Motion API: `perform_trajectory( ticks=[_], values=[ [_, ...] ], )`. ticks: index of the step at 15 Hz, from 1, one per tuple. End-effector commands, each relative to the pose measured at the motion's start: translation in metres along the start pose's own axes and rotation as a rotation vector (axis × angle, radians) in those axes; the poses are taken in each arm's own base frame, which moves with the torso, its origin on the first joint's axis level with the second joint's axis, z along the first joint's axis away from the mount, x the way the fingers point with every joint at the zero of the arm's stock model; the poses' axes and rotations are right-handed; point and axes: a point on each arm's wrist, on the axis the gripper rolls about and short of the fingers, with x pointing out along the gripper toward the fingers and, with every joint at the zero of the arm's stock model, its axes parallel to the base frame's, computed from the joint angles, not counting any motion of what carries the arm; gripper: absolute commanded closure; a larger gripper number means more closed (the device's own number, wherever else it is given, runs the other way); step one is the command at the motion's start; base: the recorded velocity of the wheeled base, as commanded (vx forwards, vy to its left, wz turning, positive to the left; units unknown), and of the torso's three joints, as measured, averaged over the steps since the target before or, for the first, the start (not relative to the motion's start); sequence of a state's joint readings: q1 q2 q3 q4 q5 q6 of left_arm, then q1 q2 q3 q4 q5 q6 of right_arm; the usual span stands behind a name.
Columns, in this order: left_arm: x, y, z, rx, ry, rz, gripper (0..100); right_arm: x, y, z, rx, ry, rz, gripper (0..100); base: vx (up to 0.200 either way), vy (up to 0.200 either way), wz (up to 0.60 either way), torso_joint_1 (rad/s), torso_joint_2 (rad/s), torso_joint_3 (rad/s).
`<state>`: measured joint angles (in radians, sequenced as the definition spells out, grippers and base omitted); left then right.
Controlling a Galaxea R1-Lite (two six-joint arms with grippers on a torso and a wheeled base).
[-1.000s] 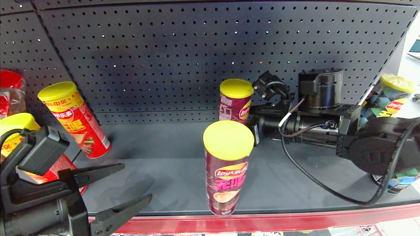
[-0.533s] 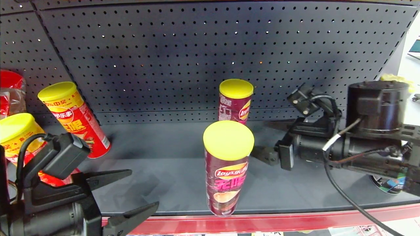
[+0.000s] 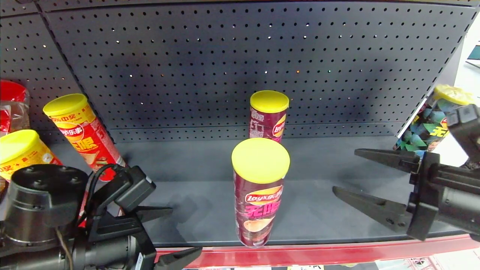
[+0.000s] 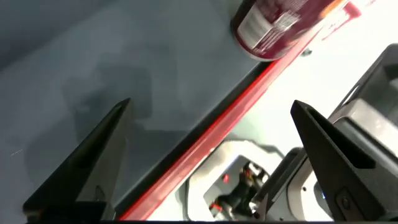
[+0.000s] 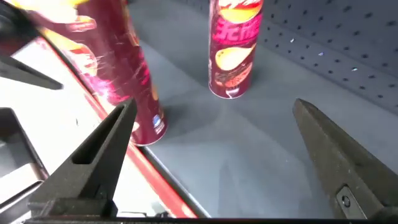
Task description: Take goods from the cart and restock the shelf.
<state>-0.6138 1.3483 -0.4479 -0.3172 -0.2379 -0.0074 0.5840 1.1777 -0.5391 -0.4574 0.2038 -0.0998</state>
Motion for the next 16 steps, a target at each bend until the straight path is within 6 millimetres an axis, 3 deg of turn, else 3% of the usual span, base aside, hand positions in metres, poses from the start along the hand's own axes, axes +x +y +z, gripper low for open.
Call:
perform_trajectory(
  ticks=[1, 3, 9, 16],
  values=[
    [0.020, 0.005, -0.003, -0.013, 0.074, -0.001, 0, -0.025, 0.003, 0.005, -0.014, -0.077, -0.021, 0, 0.000, 0.000, 0.00, 0.000, 0.00, 0.000],
    [0.027, 0.006, -0.003, -0.015, 0.096, 0.000, 0, -0.029, 0.003, 0.007, -0.017, -0.091, -0.028, 0, 0.000, 0.000, 0.00, 0.000, 0.00, 0.000],
    [0.058, 0.013, 0.024, -0.006, 0.082, 0.004, 0, -0.030, 0.000, 0.009, 0.003, -0.100, -0.042, 0, 0.000, 0.000, 0.00, 0.000, 0.00, 0.000],
    [0.074, 0.013, 0.029, 0.014, 0.096, -0.010, 0, -0.028, -0.001, 0.011, 0.010, -0.100, -0.045, 0, 0.000, 0.000, 0.00, 0.000, 0.00, 0.000]
  ],
)
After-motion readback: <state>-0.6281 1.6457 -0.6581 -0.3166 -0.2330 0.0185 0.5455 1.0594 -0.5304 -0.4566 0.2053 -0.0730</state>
